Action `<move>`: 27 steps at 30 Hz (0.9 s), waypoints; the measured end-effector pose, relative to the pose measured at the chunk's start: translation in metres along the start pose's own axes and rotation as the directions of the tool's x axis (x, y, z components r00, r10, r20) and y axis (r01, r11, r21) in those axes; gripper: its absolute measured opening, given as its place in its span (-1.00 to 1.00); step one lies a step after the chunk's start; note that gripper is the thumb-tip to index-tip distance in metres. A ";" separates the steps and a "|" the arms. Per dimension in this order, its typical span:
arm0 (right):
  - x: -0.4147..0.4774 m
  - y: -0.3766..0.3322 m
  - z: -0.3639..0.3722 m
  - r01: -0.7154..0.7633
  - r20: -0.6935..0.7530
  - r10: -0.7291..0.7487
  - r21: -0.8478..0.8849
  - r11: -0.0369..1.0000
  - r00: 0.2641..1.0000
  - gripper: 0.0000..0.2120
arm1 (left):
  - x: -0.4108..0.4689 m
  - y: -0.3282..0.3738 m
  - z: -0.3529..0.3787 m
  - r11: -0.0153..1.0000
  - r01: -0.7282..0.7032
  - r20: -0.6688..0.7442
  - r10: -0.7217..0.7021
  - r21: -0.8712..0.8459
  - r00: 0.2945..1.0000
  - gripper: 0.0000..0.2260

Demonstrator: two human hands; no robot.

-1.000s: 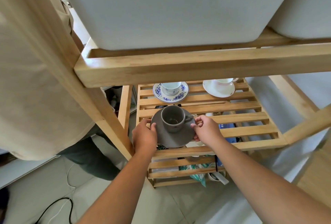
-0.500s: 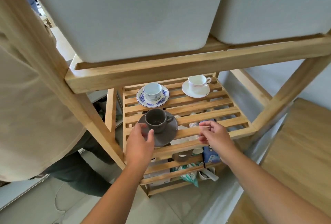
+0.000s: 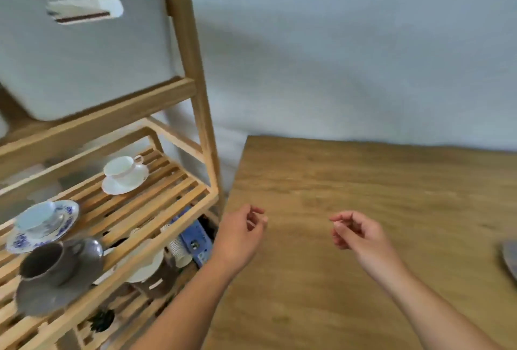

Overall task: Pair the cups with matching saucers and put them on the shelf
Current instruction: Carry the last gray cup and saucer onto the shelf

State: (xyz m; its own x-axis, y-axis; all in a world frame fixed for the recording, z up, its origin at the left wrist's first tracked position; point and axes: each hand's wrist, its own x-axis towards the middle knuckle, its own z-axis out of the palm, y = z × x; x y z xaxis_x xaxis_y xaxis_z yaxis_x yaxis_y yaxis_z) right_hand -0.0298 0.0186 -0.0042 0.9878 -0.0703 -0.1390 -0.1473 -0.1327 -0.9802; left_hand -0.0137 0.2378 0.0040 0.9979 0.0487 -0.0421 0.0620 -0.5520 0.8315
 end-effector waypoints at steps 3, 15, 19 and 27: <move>-0.025 0.014 -0.078 -0.021 -0.158 0.020 -0.009 1.000 0.987 -0.79 | 0.005 0.048 0.071 0.993 -0.114 0.194 0.120 -0.040 0.974 -0.94; -0.120 0.091 -0.291 -0.123 -0.698 0.138 0.071 0.990 0.703 -0.84 | -0.022 0.155 0.292 0.990 -0.065 0.668 0.135 -0.129 0.732 -0.96; -0.121 0.106 -0.345 -0.214 -0.714 0.202 0.074 0.974 0.670 -0.92 | -0.027 0.173 0.340 0.996 0.029 0.729 0.042 -0.084 0.684 -0.88; -0.083 0.119 -0.400 -0.383 -0.534 0.279 -0.093 0.919 0.798 -0.79 | -0.024 0.179 0.381 0.999 0.041 0.607 -0.018 -0.025 0.794 -0.76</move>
State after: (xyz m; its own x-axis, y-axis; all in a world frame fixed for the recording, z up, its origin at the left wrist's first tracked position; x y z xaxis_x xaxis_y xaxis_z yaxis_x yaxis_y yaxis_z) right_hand -0.1499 -0.3866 -0.0525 0.7203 -0.6210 -0.3090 -0.5187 -0.1864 -0.8344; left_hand -0.0203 -0.1797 -0.0572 0.8020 -0.4571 -0.3846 0.1027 -0.5288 0.8425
